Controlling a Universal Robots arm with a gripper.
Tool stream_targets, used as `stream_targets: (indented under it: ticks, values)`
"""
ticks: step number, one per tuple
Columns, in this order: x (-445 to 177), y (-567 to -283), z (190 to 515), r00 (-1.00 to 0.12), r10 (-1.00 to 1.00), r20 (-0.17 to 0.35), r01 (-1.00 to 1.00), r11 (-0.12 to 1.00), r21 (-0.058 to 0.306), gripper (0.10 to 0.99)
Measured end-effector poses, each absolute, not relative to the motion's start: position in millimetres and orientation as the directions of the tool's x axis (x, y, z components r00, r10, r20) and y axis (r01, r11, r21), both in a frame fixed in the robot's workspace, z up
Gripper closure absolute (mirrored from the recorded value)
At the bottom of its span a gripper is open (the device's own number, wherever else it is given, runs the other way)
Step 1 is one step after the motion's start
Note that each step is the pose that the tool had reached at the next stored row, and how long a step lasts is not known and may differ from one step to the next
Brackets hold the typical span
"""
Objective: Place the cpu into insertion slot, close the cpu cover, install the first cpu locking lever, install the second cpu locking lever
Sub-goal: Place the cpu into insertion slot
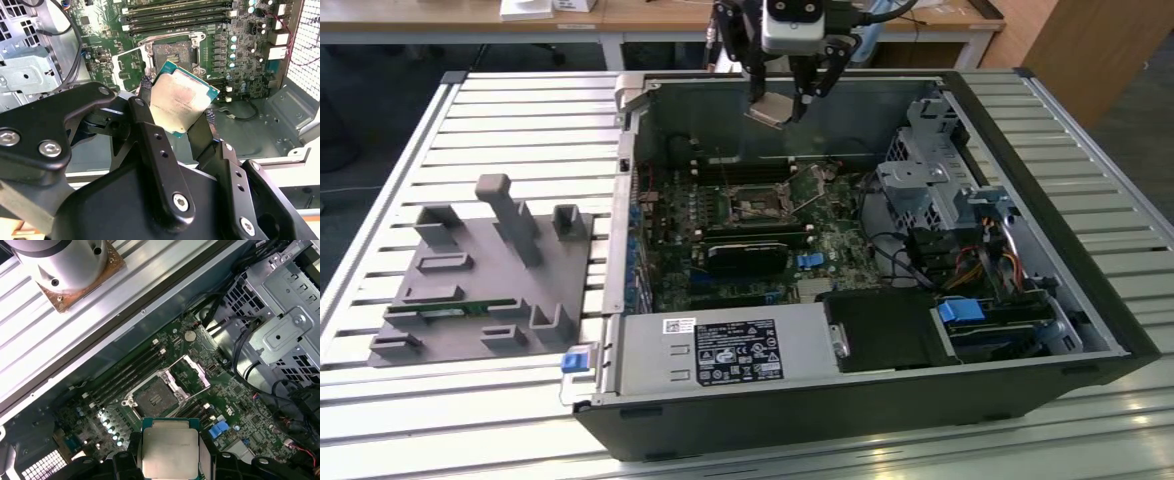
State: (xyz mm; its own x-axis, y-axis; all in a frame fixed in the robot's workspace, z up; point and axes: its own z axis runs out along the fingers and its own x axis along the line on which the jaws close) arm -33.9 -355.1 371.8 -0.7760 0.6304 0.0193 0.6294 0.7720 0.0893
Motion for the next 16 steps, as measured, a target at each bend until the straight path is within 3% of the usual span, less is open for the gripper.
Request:
stream_targets:
  ticks: [16]
  values:
    - [-33.9,-355.1,371.1,-0.721,0.693,0.019,0.692,0.717,0.089,0.545]
